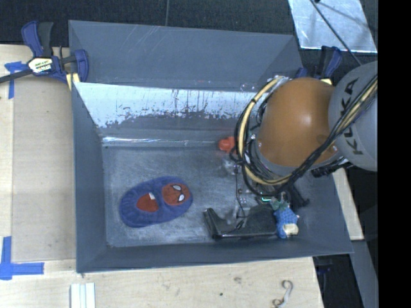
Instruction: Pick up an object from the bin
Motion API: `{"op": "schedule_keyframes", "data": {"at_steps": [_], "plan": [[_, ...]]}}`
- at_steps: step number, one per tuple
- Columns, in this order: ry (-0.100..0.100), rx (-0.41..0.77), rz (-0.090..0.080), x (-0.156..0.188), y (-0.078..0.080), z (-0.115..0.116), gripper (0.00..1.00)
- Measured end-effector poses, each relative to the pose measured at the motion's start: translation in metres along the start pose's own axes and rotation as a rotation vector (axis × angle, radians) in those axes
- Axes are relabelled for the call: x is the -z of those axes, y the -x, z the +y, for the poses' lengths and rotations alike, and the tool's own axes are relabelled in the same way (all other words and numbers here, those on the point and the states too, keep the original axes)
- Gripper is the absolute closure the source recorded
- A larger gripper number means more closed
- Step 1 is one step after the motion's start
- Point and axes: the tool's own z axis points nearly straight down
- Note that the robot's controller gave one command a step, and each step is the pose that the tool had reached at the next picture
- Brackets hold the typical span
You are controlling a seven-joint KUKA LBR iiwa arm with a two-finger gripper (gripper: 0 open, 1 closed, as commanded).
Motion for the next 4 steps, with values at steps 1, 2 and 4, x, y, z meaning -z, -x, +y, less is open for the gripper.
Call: {"op": "schedule_keyframes", "data": {"at_steps": [1, 2, 4], "plan": [[0.009, 0.355, 0.004, -0.103, 0.013, -0.066, 0.0], [-0.001, -0.084, -0.005, -0.107, 0.0, -0.152, 0.0], [-0.003, 0.015, -0.017, 0.034, -0.008, -0.154, 1.0]]}}
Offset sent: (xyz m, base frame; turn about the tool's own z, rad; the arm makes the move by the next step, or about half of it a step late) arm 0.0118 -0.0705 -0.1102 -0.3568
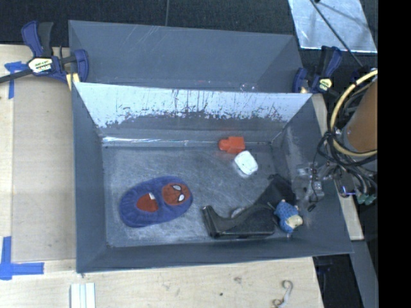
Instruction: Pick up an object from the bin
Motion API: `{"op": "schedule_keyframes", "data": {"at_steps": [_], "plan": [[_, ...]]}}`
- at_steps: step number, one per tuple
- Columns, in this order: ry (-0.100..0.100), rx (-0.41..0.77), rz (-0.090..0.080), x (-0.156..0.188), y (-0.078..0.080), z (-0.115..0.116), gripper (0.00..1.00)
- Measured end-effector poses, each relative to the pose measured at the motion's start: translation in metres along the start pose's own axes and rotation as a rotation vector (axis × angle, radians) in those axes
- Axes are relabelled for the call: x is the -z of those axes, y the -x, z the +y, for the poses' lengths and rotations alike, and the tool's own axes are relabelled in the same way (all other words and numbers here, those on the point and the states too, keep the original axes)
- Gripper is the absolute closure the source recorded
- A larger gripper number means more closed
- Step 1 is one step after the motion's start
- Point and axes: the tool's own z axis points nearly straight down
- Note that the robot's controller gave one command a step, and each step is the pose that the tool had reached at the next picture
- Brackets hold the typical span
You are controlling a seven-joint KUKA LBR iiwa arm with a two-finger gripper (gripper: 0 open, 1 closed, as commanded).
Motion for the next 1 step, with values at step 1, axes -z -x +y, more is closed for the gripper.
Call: {"op": "schedule_keyframes", "data": {"at_steps": [1], "plan": [[0.004, -0.019, 0.012, -0.043, 0.0023, 0.0118, 1.0]]}}
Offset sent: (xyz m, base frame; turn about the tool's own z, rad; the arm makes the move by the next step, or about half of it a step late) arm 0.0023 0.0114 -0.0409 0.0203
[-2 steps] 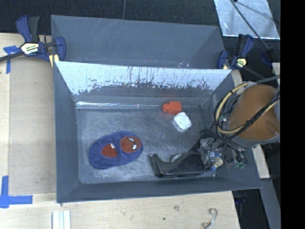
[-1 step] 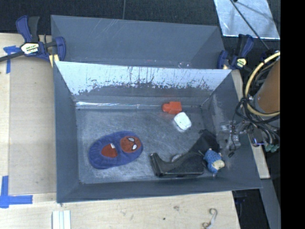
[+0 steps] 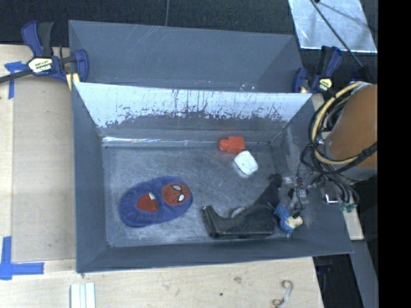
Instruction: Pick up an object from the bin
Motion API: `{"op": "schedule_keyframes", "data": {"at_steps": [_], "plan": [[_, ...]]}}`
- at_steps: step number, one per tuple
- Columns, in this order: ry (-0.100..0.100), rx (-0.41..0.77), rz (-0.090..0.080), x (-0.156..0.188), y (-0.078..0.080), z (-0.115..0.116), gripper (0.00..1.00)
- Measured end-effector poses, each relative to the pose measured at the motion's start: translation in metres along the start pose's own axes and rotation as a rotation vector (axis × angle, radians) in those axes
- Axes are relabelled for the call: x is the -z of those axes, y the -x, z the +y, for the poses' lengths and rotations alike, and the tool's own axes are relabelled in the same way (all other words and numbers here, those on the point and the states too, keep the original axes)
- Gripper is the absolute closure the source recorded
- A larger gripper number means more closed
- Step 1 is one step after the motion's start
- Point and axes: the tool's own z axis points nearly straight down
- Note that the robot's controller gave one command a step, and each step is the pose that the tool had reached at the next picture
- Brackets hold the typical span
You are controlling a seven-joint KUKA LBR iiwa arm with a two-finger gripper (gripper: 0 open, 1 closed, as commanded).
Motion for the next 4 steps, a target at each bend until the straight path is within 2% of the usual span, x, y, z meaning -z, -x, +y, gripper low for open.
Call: {"op": "schedule_keyframes", "data": {"at_steps": [1, 2, 3, 4], "plan": [[-0.005, 0.23, -0.012, 0.125, 0.058, -0.036, 1.0], [0.002, 0.108, 0.003, 0.008, 0.06, -0.019, 1.0], [-0.001, 0.32, -0.008, 0.035, 0.075, 0.041, 1.0], [0.001, 0.248, 0.003, -0.026, 0.047, 0.037, 1.0]]}}
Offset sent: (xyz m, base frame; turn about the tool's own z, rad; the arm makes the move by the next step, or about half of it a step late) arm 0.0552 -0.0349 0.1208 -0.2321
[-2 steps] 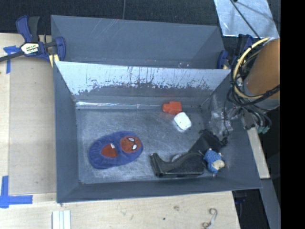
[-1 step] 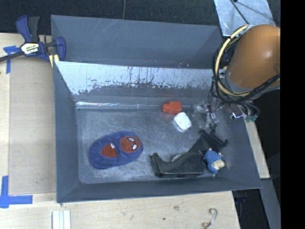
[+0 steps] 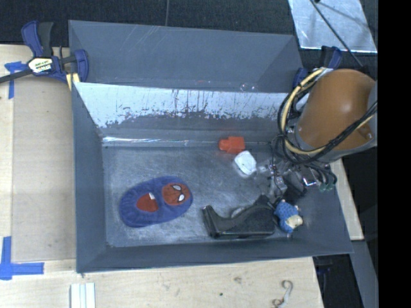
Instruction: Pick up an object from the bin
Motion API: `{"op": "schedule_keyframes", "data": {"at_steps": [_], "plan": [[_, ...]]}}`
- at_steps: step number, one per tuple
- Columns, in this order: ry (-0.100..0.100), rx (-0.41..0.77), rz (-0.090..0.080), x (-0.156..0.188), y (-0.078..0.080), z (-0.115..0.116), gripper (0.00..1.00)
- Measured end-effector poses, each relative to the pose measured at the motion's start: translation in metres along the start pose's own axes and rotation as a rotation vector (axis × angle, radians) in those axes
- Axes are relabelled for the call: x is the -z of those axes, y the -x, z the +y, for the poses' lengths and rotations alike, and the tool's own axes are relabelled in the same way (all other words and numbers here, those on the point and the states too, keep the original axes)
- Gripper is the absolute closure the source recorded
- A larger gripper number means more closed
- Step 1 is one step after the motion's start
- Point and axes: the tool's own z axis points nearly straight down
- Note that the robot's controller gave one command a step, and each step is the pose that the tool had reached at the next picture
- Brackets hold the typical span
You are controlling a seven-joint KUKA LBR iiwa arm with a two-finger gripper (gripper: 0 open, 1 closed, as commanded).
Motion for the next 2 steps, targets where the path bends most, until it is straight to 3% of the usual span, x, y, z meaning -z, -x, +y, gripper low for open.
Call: {"op": "schedule_keyframes", "data": {"at_steps": [1, 2], "plan": [[-0.009, 0.279, -0.014, 0.235, -0.022, -0.012, 1.0], [0.0, 0.201, 0.002, 0.152, -0.074, -0.068, 1.0]]}}
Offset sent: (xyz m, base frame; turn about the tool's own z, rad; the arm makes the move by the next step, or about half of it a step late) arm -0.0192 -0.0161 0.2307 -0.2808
